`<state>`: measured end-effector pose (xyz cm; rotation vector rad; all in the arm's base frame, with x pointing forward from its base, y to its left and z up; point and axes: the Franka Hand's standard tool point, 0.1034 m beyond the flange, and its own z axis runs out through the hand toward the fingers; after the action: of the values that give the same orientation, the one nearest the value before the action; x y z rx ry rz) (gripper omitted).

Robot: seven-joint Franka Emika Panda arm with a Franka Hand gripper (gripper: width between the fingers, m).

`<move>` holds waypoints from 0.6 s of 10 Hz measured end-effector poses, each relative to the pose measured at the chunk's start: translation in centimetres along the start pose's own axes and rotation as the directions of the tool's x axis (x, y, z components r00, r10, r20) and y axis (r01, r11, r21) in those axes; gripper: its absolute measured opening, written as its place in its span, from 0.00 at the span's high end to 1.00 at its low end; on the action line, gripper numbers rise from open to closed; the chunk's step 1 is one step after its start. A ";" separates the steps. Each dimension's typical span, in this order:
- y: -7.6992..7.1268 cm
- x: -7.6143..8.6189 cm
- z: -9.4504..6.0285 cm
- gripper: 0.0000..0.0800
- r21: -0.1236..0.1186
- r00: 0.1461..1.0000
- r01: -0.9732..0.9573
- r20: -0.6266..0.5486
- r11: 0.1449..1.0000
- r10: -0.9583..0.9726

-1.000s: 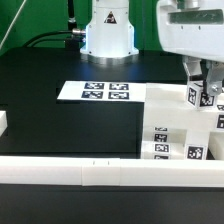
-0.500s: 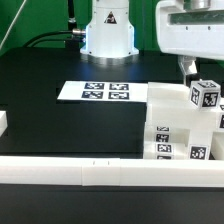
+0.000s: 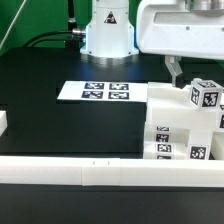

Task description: Assemble chair

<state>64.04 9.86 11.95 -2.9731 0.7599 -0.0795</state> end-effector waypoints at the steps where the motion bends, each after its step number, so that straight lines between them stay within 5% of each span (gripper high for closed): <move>1: 0.2 0.1 0.0 0.19 -0.016 0.990 0.139 0.015 0.990 -0.139; 6: 0.0 0.4 -0.1 0.19 -0.024 0.840 0.542 0.039 0.840 -0.541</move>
Offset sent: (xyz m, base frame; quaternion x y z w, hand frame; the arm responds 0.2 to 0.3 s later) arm 0.0081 0.0019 0.0012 -0.0226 -0.0240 -0.1846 0.9823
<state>64.34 9.68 12.05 -3.1105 -0.1122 -0.0495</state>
